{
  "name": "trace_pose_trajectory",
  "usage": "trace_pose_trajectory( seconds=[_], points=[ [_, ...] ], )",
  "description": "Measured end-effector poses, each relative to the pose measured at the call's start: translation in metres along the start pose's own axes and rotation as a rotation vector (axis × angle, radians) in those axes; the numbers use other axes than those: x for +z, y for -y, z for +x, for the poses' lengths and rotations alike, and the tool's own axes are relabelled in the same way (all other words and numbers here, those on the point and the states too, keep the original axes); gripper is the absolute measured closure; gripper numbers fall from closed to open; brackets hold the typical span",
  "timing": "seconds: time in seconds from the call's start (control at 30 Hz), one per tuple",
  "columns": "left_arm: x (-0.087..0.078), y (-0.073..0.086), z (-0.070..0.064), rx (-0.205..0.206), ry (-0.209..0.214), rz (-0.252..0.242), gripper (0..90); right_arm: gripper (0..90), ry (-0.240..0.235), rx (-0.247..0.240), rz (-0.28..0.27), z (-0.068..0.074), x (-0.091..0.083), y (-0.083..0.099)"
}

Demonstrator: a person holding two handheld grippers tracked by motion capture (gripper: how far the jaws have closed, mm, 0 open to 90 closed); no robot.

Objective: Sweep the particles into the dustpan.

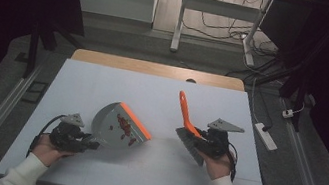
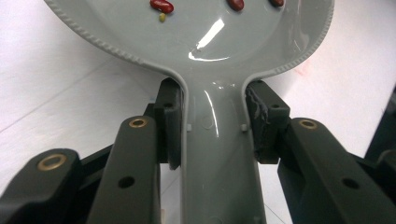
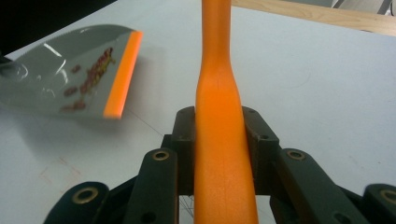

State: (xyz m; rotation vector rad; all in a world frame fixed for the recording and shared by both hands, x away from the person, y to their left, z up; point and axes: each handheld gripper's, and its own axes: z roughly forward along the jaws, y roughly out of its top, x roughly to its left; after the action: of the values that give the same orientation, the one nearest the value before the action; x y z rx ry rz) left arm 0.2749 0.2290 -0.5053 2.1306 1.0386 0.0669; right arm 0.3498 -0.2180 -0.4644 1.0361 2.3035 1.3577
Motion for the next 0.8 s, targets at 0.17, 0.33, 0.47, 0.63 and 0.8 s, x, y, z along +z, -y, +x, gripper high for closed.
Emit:
trace_pose_trajectory(
  seconds=[0.17,0.33,0.47,0.63,0.8],
  points=[
    [-0.006,0.003,0.002,-0.079,-0.035,-0.071,61.5,69.9,0.004,-0.02,0.008,-0.003,-0.009,0.006],
    [-0.008,0.007,0.002,-0.135,-0.093,-0.104,61.5,69.9,0.02,-0.031,0.011,-0.008,-0.02,0.013],
    [-0.01,0.012,0.0,-0.17,-0.115,-0.122,61.4,69.9,0.017,-0.029,0.01,-0.012,-0.029,0.019],
    [-0.011,0.018,-0.001,-0.207,-0.139,-0.122,61.4,69.9,-0.008,-0.036,0.019,-0.013,-0.034,0.028],
    [-0.012,0.022,-0.003,-0.243,-0.182,-0.132,61.4,69.9,-0.044,-0.043,0.024,-0.013,-0.038,0.033]
  ],
)
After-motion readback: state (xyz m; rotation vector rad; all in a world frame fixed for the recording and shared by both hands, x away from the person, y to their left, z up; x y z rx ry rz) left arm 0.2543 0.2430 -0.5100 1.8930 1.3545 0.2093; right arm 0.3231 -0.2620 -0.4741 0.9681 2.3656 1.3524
